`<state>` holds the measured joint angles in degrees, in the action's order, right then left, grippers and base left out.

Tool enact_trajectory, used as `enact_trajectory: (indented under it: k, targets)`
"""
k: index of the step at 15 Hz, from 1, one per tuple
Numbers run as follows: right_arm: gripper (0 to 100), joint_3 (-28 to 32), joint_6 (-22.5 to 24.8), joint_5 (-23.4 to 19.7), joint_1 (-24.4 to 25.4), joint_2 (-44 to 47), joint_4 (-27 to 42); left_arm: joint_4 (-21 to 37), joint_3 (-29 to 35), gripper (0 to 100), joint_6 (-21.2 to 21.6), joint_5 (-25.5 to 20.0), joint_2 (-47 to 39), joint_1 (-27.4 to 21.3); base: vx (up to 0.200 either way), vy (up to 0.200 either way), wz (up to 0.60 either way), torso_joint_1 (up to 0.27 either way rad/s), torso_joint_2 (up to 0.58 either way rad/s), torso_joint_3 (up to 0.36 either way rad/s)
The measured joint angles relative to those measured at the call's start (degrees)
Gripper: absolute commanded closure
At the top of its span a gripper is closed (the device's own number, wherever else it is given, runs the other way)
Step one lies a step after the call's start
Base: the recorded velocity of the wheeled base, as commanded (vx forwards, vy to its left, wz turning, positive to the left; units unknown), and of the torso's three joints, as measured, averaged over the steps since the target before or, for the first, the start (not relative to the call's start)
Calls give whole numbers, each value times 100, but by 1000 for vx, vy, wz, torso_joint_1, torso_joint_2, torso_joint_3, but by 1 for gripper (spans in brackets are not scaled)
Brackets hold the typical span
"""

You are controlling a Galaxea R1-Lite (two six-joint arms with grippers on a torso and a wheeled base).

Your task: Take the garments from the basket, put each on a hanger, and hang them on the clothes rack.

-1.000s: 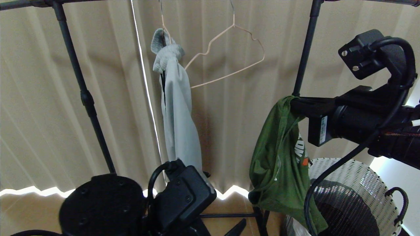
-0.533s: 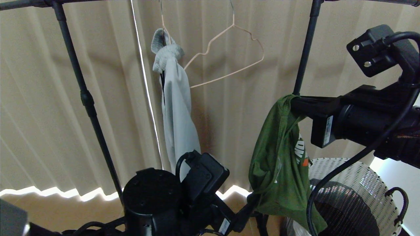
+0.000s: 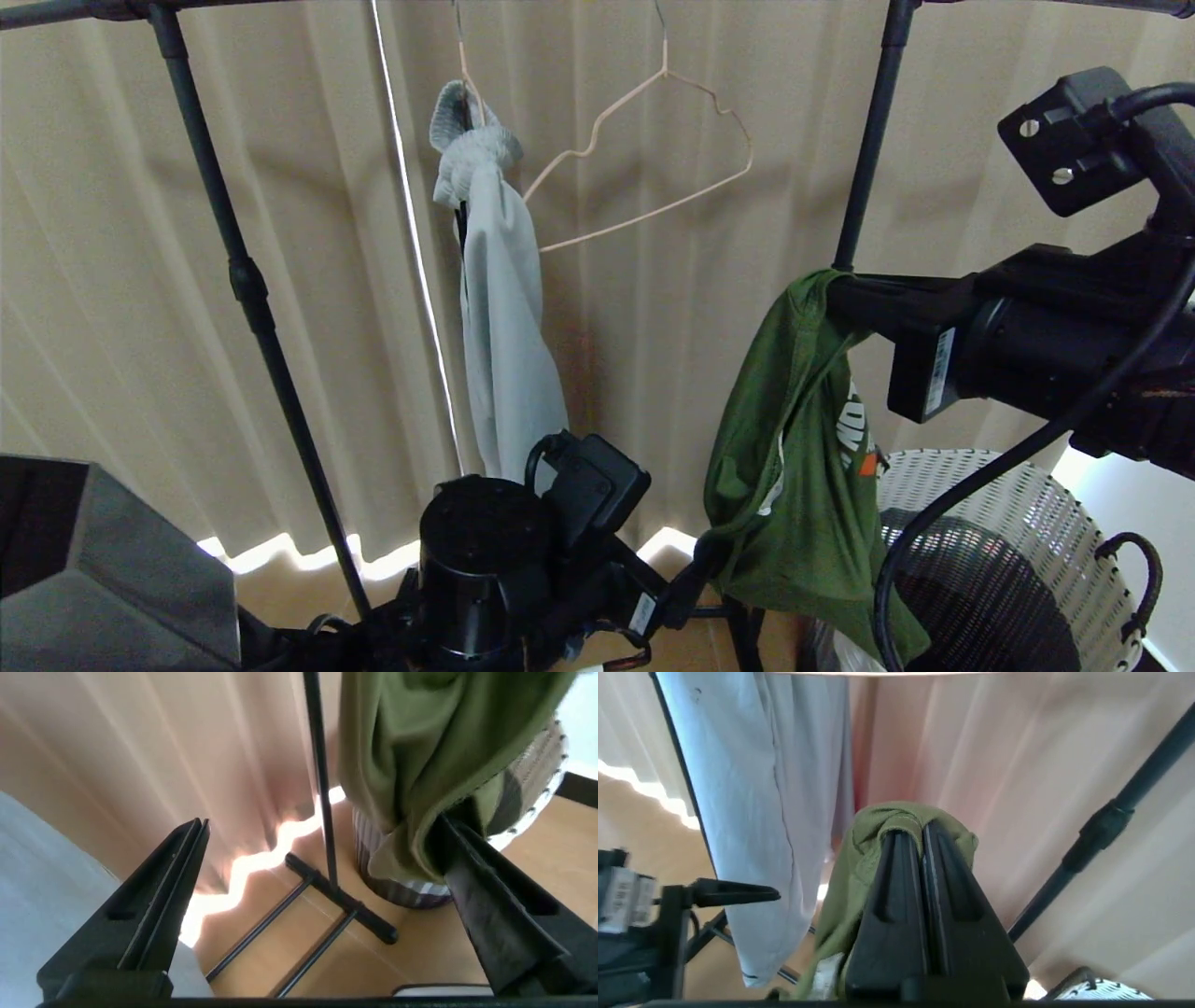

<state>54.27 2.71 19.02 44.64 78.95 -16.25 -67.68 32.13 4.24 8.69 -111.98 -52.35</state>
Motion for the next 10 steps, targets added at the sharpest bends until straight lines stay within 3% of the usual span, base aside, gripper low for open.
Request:
enact_trajectory:
  k: [9,10]
  targets:
    - [100,18,-112,-154,105,-128,0,-268,-61,0,-246,9,-430,158,0,0,0,0,0,0]
    - [100,7,-110,-156,105,-150,2,-272,-116,100,-239,12,-434,166,0,0,0,0,0,0]
